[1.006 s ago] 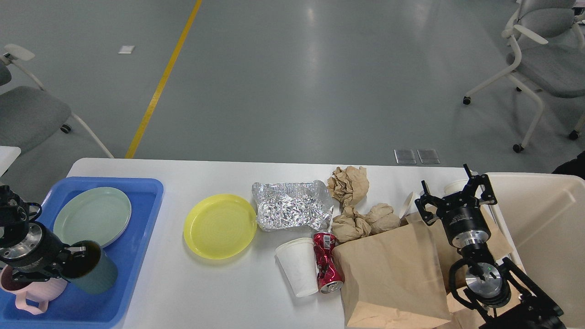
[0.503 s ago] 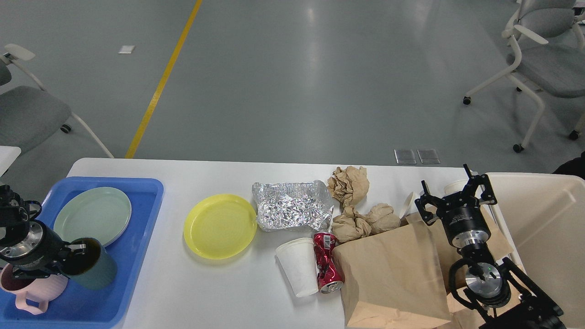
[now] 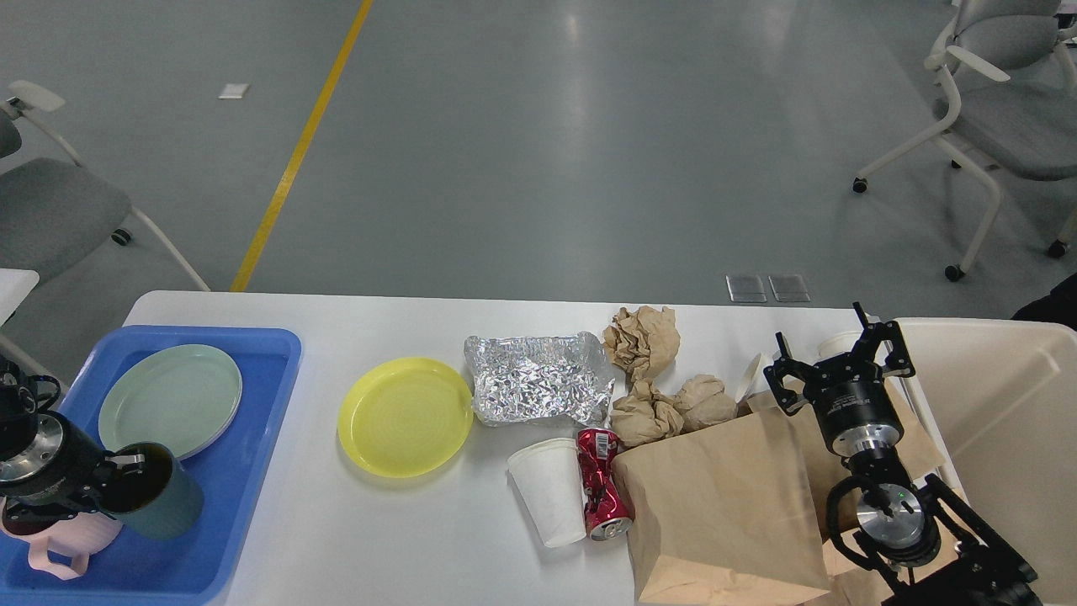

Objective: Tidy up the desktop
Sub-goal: 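Lower the dark green mug onto the tray beside the pink mug, then release the mug and raise the left gripper toward the yellow plate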

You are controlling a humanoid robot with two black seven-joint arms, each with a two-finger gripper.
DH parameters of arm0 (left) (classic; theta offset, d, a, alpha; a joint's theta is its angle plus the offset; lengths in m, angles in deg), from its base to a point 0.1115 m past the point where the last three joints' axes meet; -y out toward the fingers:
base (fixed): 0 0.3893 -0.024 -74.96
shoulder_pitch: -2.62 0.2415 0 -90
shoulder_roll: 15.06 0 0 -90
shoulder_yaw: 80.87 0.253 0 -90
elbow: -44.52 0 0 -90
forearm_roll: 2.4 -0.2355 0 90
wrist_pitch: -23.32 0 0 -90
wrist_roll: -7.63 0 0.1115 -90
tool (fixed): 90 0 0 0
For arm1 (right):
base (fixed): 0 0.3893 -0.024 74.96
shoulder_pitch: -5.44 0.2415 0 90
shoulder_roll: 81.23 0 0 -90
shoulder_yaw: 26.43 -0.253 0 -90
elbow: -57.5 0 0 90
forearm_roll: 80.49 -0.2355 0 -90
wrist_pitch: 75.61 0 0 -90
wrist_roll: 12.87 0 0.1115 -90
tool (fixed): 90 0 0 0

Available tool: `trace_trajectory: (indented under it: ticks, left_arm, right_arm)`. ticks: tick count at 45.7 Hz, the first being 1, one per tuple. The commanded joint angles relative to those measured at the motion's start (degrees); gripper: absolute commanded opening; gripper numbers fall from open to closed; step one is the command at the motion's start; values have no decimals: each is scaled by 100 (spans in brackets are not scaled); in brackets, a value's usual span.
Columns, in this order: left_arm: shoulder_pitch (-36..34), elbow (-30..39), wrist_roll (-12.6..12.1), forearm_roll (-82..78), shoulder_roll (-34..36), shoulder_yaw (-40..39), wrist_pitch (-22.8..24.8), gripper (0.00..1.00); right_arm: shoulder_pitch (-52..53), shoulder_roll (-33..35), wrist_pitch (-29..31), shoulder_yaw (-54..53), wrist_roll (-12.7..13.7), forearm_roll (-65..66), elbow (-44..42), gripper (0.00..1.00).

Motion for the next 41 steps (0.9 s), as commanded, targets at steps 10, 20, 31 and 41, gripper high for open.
trace_trajectory:
  ticks: [10, 20, 31, 41]
  left_arm:
    - [-114, 258, -136, 8, 220, 71, 70, 0]
    - [-122, 258, -101, 8, 211, 106, -184, 55]
    - [-131, 266, -127, 26, 211, 106, -545, 95]
    - [-166, 275, -163, 26, 229, 106, -536, 95]
  right_arm:
    - [0, 0, 0, 0, 0, 0, 0, 100]
    - [0, 0, 0, 0, 0, 0, 0, 100]
    - [0, 0, 0, 0, 0, 0, 0, 100]
    - [0, 0, 0, 0, 0, 0, 0, 100]
